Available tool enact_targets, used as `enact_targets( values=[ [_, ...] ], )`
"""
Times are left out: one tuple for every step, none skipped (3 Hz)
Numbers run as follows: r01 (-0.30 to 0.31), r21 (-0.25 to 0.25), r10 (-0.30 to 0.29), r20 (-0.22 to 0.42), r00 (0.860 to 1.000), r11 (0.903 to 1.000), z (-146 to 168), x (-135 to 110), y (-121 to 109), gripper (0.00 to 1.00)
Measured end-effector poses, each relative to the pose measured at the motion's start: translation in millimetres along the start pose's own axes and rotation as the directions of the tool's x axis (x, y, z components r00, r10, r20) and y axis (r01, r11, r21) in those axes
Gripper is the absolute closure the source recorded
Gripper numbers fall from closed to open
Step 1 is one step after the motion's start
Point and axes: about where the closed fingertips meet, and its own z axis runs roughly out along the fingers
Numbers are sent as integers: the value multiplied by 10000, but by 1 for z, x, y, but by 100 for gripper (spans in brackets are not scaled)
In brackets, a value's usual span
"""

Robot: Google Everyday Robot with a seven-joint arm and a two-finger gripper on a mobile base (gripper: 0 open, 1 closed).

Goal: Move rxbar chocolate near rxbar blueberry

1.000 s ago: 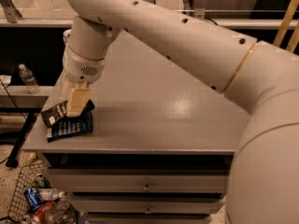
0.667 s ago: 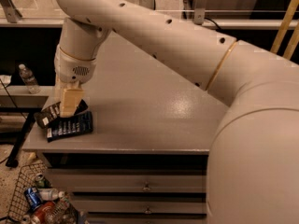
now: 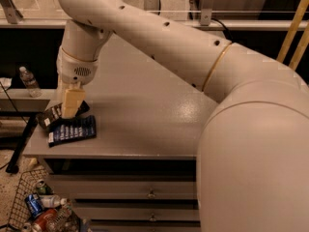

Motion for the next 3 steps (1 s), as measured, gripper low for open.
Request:
enact_targets(
  values=[
    [13,-10,-13,10,10000,10000,2,-1,0,82],
    [23,-23,-23,18,10000,10000,4,-1,-1,59],
    [39,-43,-39,28,10000,10000,6,-2,-1,28]
  ],
)
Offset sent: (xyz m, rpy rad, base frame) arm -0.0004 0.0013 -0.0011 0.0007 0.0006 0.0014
